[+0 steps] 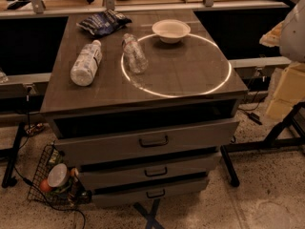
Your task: Place water bottle upright
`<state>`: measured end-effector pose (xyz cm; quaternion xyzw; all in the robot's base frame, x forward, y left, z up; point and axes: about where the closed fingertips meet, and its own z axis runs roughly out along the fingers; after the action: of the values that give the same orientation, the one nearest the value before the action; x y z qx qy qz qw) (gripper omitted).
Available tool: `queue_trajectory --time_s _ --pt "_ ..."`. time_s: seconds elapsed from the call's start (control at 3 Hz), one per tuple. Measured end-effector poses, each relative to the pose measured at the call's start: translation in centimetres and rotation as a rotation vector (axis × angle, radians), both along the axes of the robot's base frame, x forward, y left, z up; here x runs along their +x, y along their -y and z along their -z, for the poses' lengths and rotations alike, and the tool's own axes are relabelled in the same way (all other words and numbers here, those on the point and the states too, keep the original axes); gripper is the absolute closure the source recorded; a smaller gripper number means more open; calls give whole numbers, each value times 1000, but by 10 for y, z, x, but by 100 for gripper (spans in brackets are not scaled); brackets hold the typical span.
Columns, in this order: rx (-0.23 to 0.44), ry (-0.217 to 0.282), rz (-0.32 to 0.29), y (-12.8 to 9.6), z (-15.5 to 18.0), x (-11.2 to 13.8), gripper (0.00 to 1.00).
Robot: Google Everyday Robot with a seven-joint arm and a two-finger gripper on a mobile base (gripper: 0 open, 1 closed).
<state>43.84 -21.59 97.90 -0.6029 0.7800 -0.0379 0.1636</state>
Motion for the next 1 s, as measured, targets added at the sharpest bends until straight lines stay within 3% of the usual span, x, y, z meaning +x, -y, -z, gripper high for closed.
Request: queue_trajectory --time_s 0.33,0.67,1.0 --pt "0 0 0 0 0 0 0" --pt "54 15 14 -14 6 37 0" --pt "142 46 25 -46 16 119 0"
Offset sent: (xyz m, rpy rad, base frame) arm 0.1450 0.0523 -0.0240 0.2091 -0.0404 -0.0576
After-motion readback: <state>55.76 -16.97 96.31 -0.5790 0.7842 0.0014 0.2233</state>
